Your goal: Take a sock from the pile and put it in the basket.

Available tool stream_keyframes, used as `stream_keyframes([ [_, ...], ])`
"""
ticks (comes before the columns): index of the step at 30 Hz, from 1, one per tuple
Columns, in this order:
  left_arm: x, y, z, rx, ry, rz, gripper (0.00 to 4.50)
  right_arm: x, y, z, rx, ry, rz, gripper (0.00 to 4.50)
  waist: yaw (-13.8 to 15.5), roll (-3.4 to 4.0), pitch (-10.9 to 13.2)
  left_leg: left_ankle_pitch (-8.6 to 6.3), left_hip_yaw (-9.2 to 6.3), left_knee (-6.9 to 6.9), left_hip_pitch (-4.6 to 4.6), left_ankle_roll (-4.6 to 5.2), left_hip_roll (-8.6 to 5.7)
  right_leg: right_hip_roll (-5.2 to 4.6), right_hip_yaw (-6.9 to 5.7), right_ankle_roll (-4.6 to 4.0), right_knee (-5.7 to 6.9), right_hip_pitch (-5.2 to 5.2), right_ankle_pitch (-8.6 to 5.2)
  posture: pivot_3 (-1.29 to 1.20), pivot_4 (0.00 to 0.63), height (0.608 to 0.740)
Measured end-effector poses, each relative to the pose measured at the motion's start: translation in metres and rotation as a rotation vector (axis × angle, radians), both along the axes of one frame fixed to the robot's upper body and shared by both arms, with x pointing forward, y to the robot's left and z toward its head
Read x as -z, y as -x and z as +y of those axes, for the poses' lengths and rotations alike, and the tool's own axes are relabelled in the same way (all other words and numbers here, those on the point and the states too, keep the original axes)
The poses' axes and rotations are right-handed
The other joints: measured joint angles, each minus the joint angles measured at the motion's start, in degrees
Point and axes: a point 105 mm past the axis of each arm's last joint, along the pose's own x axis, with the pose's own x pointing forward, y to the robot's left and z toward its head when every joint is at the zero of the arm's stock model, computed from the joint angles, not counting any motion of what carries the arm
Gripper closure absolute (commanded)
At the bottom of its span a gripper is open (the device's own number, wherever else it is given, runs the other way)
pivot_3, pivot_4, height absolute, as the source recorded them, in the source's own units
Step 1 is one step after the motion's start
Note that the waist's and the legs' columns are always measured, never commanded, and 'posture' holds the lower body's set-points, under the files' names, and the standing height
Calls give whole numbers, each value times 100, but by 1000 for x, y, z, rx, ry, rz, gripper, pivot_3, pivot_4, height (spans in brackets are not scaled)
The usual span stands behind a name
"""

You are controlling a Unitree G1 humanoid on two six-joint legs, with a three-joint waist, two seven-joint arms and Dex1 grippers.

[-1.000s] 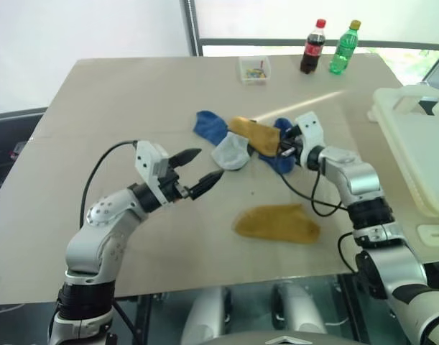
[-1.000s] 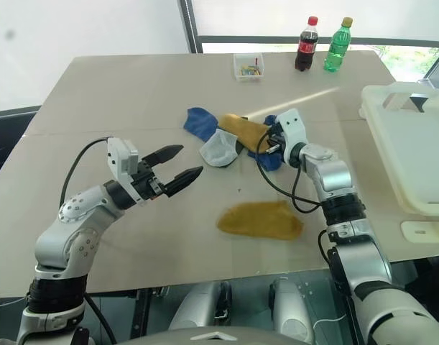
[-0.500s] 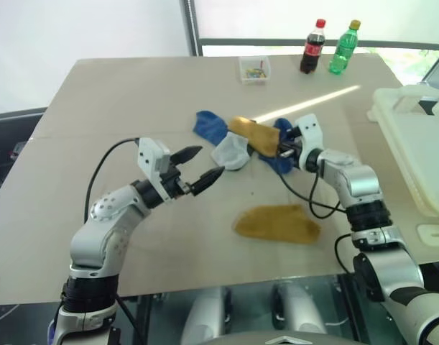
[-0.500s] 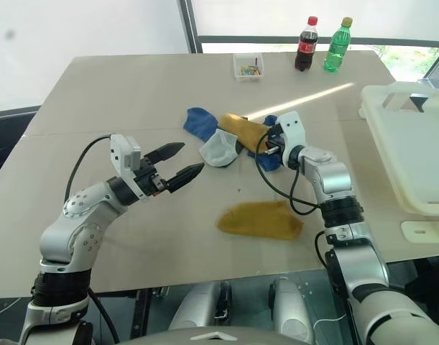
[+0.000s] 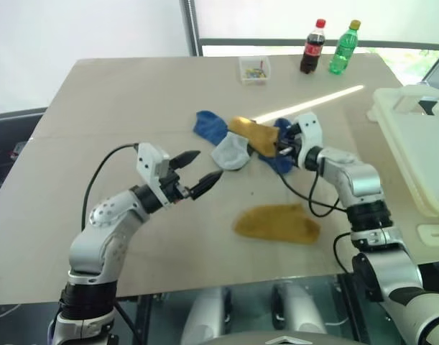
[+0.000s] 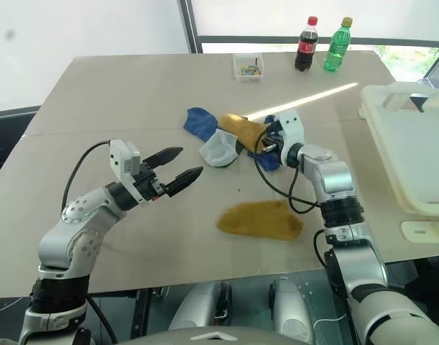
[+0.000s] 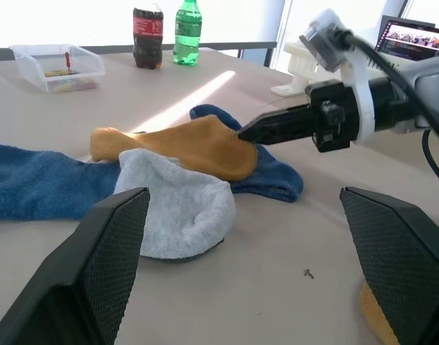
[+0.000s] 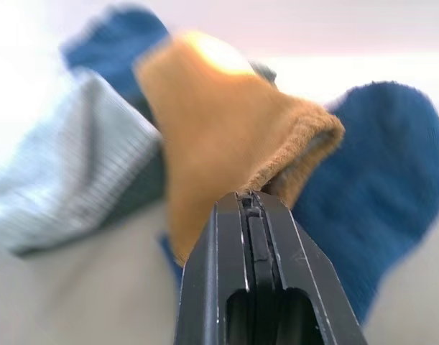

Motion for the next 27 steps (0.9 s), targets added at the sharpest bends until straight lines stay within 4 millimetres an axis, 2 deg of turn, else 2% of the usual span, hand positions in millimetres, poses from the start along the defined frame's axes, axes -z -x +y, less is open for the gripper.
stream_keyframes([
  [5, 0, 0, 0, 2, 1, -1, 0, -4, 24, 6, -95, -64, 39, 4435, 7, 0, 0, -1, 1, -2, 0, 1, 0, -1, -1, 0, -2, 0, 0, 0, 150, 732],
  [10, -2, -2, -2, 10, 1, -5, 0, 7, 33, -6, -86, -47, 89, 4435, 6, 0, 0, -1, 1, -2, 0, 2, -1, -2, -1, 0, -1, 0, 0, 0, 150, 732],
  [14, -2, -4, -3, 19, 3, -3, 0, 8, 54, -14, -128, -43, 110, 4435, 18, 0, 0, -2, -1, -4, 0, 2, 0, 0, -2, 0, -5, 0, -1, 0, 150, 732],
  [21, 0, -4, -8, 46, -3, 6, 0, 27, 82, -36, -153, 0, 206, 4435, 28, 0, 0, -16, -1, -4, 0, 26, -1, -2, -2, 0, -6, 1, -1, 0, 150, 732],
  [27, 8, -7, -12, 74, -29, 34, 0, 41, 106, -78, -124, 92, 283, 4435, 54, -1, 0, -17, -1, -4, 0, 28, -1, -2, -1, 1, -9, 2, -2, 0, 150, 732],
])
